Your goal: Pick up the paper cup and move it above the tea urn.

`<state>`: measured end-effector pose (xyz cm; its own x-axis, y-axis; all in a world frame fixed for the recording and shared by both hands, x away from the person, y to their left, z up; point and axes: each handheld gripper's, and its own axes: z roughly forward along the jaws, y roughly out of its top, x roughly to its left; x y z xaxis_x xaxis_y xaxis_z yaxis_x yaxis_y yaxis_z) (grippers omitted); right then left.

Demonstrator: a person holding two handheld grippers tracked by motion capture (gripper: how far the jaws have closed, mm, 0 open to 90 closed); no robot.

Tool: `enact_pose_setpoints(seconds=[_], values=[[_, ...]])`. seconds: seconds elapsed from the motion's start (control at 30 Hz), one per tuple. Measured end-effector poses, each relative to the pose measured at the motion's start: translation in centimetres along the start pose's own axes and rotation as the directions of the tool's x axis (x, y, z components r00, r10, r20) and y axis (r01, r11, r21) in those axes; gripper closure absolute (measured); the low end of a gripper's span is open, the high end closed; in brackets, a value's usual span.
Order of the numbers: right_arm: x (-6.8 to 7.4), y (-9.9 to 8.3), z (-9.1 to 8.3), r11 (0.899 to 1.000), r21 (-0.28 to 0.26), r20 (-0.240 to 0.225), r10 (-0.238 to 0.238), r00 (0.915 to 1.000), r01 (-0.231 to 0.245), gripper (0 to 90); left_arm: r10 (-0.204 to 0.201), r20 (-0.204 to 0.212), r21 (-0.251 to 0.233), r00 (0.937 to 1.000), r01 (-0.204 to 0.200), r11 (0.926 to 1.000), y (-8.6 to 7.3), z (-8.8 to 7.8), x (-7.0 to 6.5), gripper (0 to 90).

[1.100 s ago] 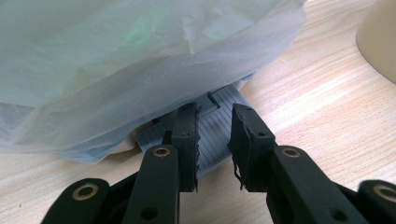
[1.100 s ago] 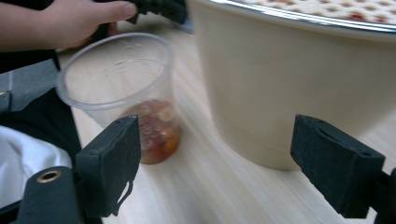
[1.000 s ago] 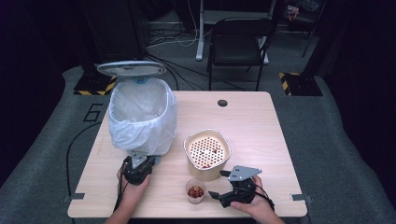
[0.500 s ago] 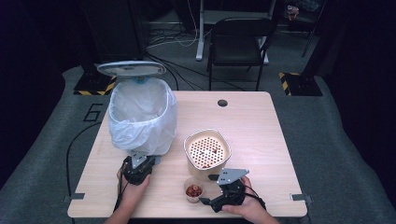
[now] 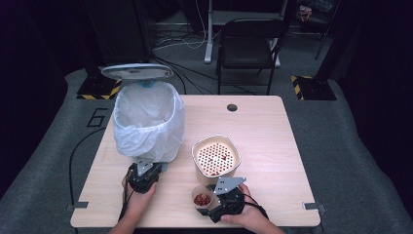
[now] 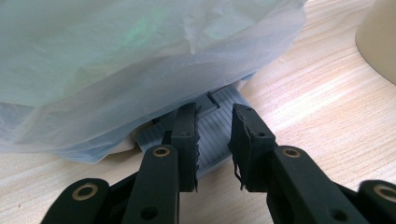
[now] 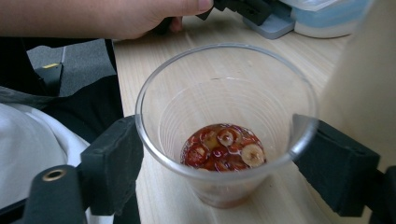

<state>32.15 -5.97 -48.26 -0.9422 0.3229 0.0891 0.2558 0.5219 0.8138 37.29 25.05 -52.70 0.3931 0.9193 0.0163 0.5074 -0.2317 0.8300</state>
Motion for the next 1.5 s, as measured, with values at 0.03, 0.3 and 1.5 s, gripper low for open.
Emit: enact_pose_setpoints(seconds=[0.03,0.3,1.5], values=[[0.1,0.0,0.2,1.0,0.008,0.006,-0.001,1.0,0.001,19.7,-0.003,0.0,0.0,1.0,0.003,1.0,0.0,0.0,0.0,71.7],[0.1,0.4,1.2,1.0,0.009,0.018,-0.019,0.9997,0.019,21.0,-0.008,0.001,-0.001,1.0,0.008,1.0,0.0,0.0,0.0,71.6],[0.5,0.1,-0.1,0.999,-0.016,0.046,-0.05,0.9977,0.051,35.3,-0.008,0.001,-0.001,1.0,0.008,1.0,0.0,0.0,0.0,71.6]])
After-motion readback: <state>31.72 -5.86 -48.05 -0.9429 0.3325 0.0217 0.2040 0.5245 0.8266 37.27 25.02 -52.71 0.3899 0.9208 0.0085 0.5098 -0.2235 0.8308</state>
